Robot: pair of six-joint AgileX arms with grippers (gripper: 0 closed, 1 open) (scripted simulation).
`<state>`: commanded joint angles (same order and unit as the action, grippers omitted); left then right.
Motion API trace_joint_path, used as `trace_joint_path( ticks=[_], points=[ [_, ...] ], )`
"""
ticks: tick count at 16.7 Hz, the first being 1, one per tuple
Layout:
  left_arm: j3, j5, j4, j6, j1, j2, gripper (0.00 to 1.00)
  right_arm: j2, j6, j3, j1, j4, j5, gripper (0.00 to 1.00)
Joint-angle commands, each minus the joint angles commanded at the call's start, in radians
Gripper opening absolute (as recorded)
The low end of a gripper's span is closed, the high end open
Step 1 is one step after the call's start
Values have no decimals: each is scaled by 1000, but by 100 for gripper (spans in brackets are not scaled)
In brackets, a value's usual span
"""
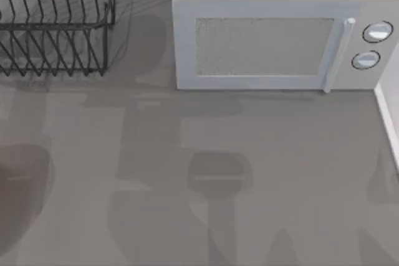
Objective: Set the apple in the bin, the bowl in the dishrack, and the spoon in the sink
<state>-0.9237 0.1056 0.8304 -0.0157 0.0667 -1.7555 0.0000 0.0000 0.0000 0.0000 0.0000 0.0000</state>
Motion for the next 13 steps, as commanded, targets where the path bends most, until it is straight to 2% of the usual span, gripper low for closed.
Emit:
trace_joint_path(
  ticks=[9,13],
  points=[
    [0,0,0,0,2,0,100,0,0,0,0,0,0,100],
    [24,-14,-21,2,4,100,100,0,0,0,0,0,0,100]
  ],
)
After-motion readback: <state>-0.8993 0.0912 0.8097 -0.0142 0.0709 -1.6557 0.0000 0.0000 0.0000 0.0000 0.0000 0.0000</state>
